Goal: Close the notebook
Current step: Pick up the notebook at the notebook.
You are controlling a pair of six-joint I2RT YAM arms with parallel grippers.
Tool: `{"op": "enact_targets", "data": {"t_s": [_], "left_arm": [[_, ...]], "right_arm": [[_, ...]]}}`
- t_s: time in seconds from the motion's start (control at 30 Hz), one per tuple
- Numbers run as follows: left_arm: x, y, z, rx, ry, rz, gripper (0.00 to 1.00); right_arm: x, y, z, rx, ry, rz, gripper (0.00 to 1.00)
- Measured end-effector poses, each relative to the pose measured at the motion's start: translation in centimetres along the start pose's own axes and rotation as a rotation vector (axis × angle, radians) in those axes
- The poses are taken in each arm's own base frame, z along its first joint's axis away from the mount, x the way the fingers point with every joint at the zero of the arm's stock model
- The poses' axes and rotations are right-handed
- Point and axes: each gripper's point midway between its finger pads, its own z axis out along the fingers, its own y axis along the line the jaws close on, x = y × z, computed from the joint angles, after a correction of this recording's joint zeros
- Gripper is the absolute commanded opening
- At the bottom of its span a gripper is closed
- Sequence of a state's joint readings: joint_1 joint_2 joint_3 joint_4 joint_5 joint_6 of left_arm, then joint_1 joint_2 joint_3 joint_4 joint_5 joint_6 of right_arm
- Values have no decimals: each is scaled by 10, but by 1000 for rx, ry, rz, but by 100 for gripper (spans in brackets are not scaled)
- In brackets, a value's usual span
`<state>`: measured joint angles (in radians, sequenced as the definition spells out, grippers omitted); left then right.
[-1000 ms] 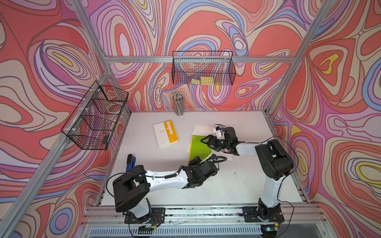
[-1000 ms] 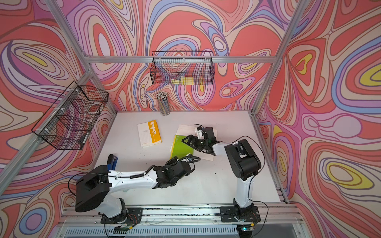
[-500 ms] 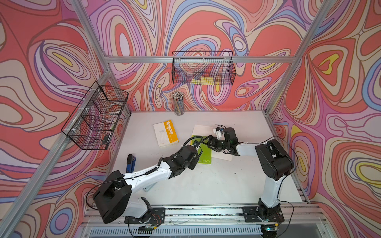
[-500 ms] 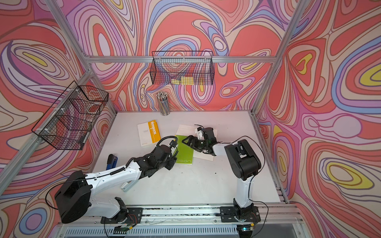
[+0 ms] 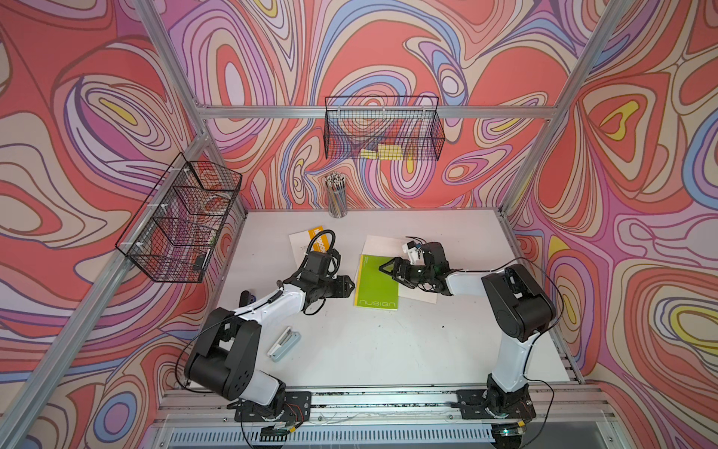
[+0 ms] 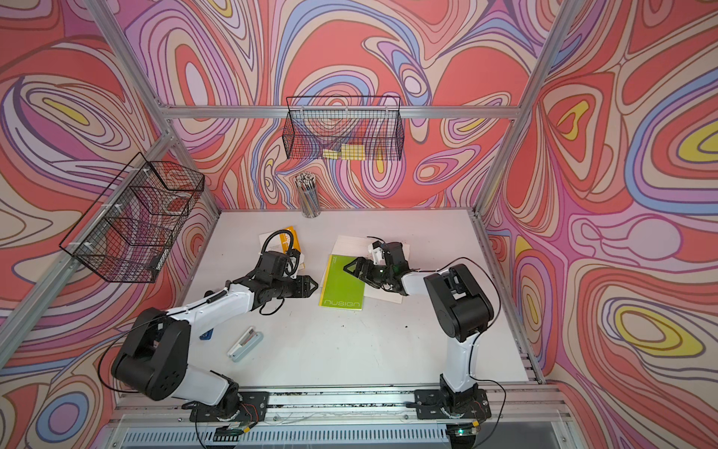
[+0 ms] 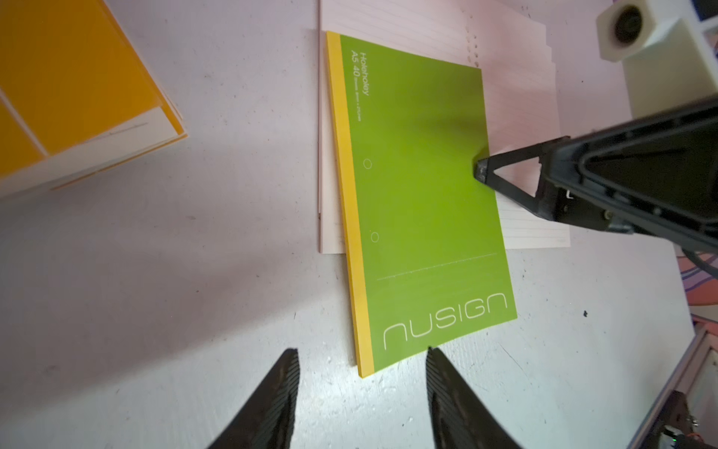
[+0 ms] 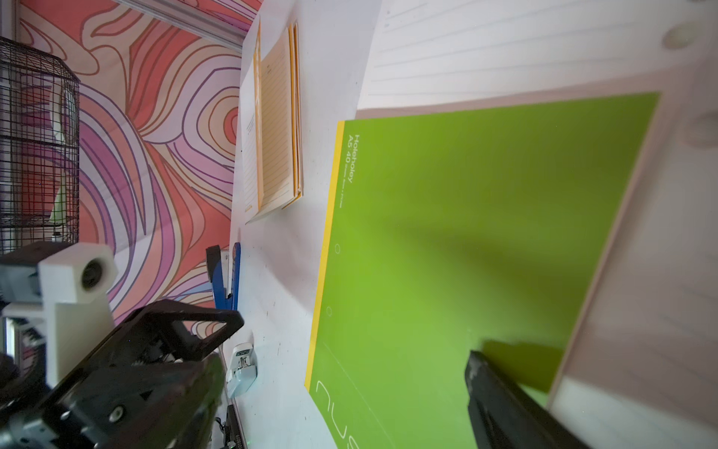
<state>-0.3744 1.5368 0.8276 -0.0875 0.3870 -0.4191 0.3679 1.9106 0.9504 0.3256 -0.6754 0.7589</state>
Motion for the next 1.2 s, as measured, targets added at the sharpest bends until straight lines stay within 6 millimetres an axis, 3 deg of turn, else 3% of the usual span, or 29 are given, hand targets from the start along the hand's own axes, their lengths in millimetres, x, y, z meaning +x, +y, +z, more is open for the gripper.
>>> {"op": "enact_targets", "data": {"t_s": [0.13, 0.5, 0.87, 1.2], "left_arm": [[10, -4, 16, 71, 72, -72, 53], [16, -13, 27, 149, 117, -140, 52], [25, -8, 41, 162, 159, -176, 52], [21, 1, 47, 242, 146, -247, 52]], "right_arm": [[3, 0, -3, 7, 2, -2, 98], [9, -5, -8, 46, 19, -10, 98], [10, -6, -8, 52, 27, -20, 98], [10, -6, -8, 50, 27, -20, 98]]}}
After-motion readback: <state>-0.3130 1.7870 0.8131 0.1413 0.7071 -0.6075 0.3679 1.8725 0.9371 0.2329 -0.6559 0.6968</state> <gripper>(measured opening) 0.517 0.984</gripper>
